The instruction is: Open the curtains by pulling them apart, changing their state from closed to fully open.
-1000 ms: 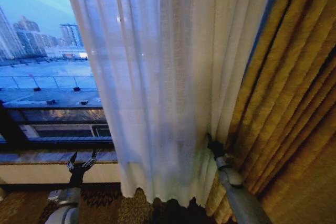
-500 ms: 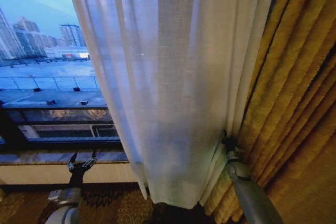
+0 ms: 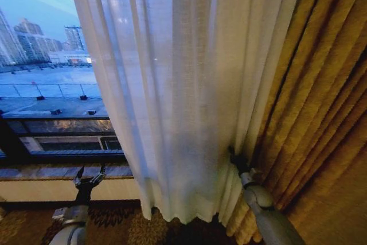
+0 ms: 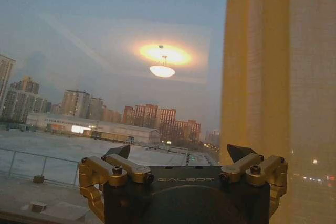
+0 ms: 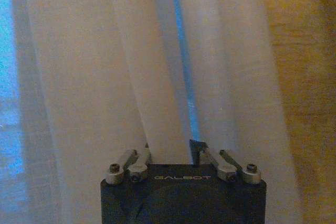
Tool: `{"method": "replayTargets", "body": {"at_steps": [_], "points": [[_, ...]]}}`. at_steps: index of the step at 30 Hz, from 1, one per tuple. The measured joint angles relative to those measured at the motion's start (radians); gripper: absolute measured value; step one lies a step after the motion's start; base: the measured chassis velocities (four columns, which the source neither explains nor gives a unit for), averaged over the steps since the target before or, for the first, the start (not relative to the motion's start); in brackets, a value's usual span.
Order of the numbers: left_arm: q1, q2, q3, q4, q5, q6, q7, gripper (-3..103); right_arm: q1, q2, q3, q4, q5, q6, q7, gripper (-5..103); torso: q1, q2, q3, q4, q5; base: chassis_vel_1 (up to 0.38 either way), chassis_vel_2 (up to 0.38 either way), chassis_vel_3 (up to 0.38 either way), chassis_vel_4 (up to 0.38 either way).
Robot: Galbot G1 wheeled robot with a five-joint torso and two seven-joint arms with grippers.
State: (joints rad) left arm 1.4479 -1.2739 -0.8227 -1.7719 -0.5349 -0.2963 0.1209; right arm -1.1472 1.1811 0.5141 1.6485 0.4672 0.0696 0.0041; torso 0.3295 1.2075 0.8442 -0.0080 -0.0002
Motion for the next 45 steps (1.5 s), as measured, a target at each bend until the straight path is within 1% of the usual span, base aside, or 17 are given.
{"method": "replayTargets", "body": {"at_steps": [1,3,6,8,12,13,15,17,18,21,32,40,43,45], "points": [[0.0,0.0,0.0,0.0,0.0,0.0,0.0,100,-0.013,0.004,0.001,0.017,0.0,-0.001,-0.006,38,0.0,0.0,0.0,-0.0001,0.0001,0.0,0.0,0.0,0.0],[0.0,0.0,0.0,0.0,0.0,0.0,0.0,100,-0.024,0.007,0.002,0.031,0.003,-0.003,-0.012,38,0.0,0.0,0.0,0.0,0.0,0.0,0.0,0.0,0.0],[0.0,0.0,0.0,0.0,0.0,0.0,0.0,100,-0.057,0.016,0.009,0.058,-0.008,-0.004,-0.041,55,0.0,0.0,0.0,0.0,0.0,0.0,0.0,0.0,0.0],[0.0,0.0,0.0,0.0,0.0,0.0,0.0,100,-0.065,0.019,0.013,0.06,-0.023,-0.002,-0.054,55,0.0,0.0,0.0,0.0,0.0,0.0,0.0,0.0,0.0],[0.0,0.0,0.0,0.0,0.0,0.0,0.0,100,-0.092,0.027,0.024,0.071,-0.063,0.011,-0.073,77,0.0,0.0,0.0,0.0,0.0001,0.0,0.0,0.0,0.0],[0.0,0.0,0.0,0.0,0.0,0.0,0.0,100,-0.092,0.027,0.024,0.071,-0.063,0.011,-0.073,77,0.0,0.0,0.0,0.0,0.0001,0.0,0.0,0.0,0.0],[0.0,0.0,0.0,0.0,0.0,0.0,0.0,100,-0.098,0.028,0.026,0.076,-0.067,0.015,-0.074,88,0.0,0.0,0.0,-0.0001,0.0,0.0,0.0,0.0,0.0],[0.0,0.0,0.0,0.0,0.0,0.0,0.0,100,-0.1,0.028,0.027,0.078,-0.068,0.015,-0.075,88,0.0,0.0,0.0,-0.0001,0.0001,0.0,0.0,0.0,0.0],[0.0,0.0,0.0,0.0,0.0,0.0,0.0,100,-0.102,0.028,0.028,0.081,-0.069,0.015,-0.075,97,0.0,0.0,0.0,-0.0001,0.0001,0.053,-0.004,-0.06,-0.014],[0.0,0.0,0.0,0.0,0.0,0.0,0.0,100,-0.106,0.031,0.029,0.083,-0.078,0.015,-0.076,100,0.0,0.0,0.0,0.0,0.0002,0.102,0.036,-0.077,-0.022],[0.0,0.0,0.0,0.0,0.0,0.0,0.0,100,-0.109,0.046,0.024,0.088,-0.096,0.016,-0.095,100,0.0,0.0,0.0,0.0,0.0001,0.197,0.116,-0.208,-0.123],[0.0,0.0,0.0,0.0,0.0,0.0,0.0,100,-0.104,0.047,0.024,0.083,-0.099,0.008,-0.103,100,0.0,0.0,0.0,0.0002,-0.0002,0.285,0.285,-0.3,-0.287],[0.0,0.0,0.0,0.0,0.0,0.0,0.0,100,-0.104,0.046,0.025,0.082,-0.096,0.007,-0.103,100,0.0,0.0,0.0,-0.0002,0.0007,0.317,0.351,-0.329,-0.362],[0.0,0.0,0.0,0.0,0.0,0.0,0.0,100,-0.104,0.045,0.025,0.082,-0.088,0.008,-0.103,100,0.0,0.0,0.0,0.0,0.0004,0.367,0.347,-0.333,-0.346]]}}
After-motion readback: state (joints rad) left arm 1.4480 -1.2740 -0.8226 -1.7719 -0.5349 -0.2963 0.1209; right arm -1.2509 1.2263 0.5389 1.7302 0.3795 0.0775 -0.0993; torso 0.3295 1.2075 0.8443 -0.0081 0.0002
